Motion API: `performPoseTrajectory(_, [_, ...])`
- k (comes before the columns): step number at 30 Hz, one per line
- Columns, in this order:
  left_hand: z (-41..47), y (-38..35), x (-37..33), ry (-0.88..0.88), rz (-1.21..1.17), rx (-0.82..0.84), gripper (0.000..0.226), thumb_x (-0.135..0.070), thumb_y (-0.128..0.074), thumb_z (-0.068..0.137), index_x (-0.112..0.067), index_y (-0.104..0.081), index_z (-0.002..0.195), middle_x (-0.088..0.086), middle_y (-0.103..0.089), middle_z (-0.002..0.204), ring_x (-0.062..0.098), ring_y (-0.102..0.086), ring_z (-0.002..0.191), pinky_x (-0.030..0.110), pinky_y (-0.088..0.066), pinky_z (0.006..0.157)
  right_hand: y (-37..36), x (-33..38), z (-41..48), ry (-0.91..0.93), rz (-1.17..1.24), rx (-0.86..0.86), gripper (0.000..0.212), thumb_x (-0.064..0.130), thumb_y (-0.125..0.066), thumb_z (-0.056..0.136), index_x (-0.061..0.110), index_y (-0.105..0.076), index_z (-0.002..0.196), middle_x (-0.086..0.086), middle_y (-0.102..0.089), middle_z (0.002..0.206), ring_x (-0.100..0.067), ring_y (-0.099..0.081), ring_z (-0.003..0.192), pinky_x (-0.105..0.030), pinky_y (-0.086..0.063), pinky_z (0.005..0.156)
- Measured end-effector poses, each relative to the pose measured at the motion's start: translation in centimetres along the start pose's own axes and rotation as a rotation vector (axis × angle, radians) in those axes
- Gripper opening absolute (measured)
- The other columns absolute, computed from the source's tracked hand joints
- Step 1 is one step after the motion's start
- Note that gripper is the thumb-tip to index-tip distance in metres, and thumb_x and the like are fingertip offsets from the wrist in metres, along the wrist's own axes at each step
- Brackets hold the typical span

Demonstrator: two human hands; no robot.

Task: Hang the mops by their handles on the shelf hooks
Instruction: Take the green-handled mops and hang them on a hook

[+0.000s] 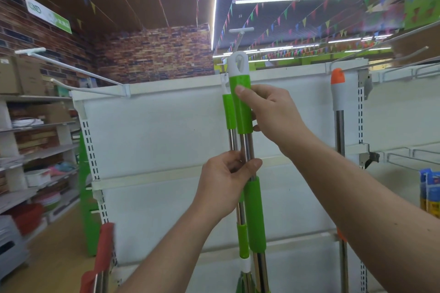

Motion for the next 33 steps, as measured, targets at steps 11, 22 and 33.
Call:
performPoseTrajectory(11, [1.4,-1.0,3.4,0.069,-0.012,0.011,0.019,-0.035,-0.077,0.086,-0.017,-0.074,0.083,0.016,-0.075,0.080,0.020,-0.069,0.071,0.052,-0.058,0.080,-0.9,-3.9,1.7,-0.024,-0.036,0.006,0.058,0.048,-0.062,0.097,-0.009,-0.068,0.104,-0.027,-0.063,0.080,-0.032,-0.062,0.070,-0.064,-0.059,0.074])
performPoseTrajectory(22, [4.4,-0.4,6.2,0.118,0.076,-0.024,0.029,-0.052,-0.070,0.077,-0.025,-0.075,0.086,0.000,-0.078,0.076,0.026,-0.074,0.080,0.056,-0.060,0.087,-2.0,-6.6,4.7,-0.035,-0.097,0.018,0.054,0.043,-0.058,0.104,-0.010,-0.067,0.107,-0.011,-0.053,0.077,-0.021,-0.056,0.069,-0.034,-0.051,0.065])
performPoseTrajectory(33, [7.7,0.0,9.0,0.141,0.120,-0.105,0.024,-0.047,-0.074,0.085,-0.023,-0.076,0.089,-0.004,-0.077,0.075,0.018,-0.073,0.076,0.049,-0.061,0.086,-3.0,-9.2,7.3,-0.064,-0.117,0.022,0.048,0.046,-0.058,0.103,0.000,-0.072,0.103,-0.006,-0.061,0.076,-0.021,-0.062,0.070,-0.038,-0.053,0.068])
Point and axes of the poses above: each hand's wrist, its own z-axis towards the middle knuckle, its own y-axis out of the back of the hand, x = y × z, the point moved 9 cm from there along z, towards the middle knuckle
